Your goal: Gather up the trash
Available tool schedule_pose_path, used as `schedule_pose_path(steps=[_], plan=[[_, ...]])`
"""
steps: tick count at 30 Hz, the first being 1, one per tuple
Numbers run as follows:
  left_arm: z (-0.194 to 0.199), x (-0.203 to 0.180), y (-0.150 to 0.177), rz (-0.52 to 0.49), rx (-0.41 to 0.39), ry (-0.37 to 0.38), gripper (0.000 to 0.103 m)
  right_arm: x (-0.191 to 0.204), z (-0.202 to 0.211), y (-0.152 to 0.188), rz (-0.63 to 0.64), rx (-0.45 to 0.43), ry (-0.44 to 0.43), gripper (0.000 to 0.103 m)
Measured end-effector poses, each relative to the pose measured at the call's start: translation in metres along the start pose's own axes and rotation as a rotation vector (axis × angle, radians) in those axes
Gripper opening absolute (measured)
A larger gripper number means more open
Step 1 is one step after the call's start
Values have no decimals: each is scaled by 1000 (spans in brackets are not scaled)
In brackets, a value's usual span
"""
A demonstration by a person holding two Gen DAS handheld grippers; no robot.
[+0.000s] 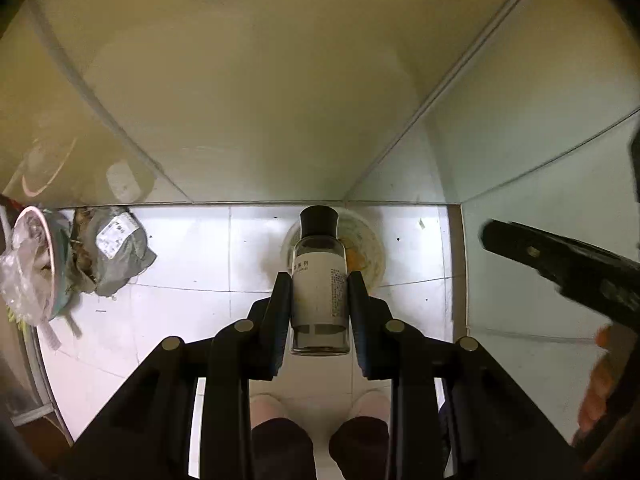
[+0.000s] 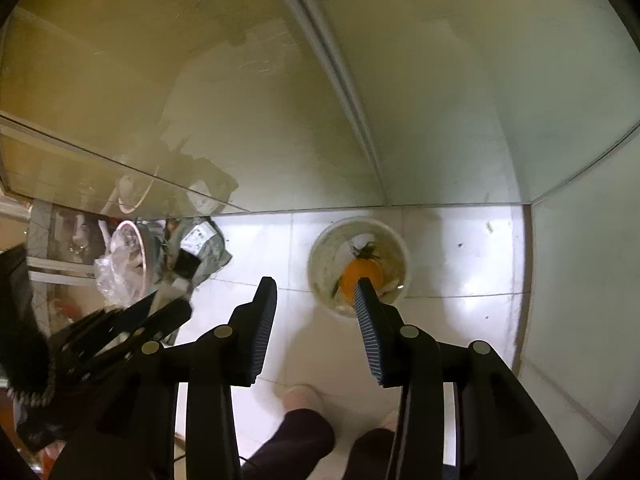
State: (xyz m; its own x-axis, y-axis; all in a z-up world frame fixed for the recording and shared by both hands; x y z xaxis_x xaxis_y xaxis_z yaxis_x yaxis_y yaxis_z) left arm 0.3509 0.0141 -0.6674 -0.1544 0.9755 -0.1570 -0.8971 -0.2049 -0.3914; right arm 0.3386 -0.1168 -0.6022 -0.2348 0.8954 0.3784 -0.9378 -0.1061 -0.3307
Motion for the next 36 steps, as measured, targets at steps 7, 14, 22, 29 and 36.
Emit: schedule_pose_path(steps=[7, 14, 22, 29, 36], plan=[[-41, -18, -10, 22, 41, 56, 34, -20, 16, -3, -26, -33, 29, 37], [-38, -26, -19, 33, 86, 37, 40, -27, 45, -13, -55, -82, 43, 37], [94, -51, -52, -55, -19, -10, 40, 13, 142, -48, 4, -161, 12, 37], [289, -82, -99, -57, -248, -2, 40, 72, 301, -85, 141, -329, -39, 37], [480, -104, -118, -66, -549, 59, 46, 125, 449, -85, 263, -577, -72, 37]])
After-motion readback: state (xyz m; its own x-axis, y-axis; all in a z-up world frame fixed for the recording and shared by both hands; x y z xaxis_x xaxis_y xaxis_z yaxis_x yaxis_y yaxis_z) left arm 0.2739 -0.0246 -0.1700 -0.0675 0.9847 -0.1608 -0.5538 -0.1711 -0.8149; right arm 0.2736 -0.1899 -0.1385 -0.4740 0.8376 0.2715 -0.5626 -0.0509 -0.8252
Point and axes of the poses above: each gripper's, at about its wrist camera, not at the fingertips, and z roughly against the way its jaws point, x to its left, y to its underside, the point moved 5 cm from there along -z, roughly the way its jaws point, and after that the axes turned 13 degrees about -x, right-handed, at the moved point
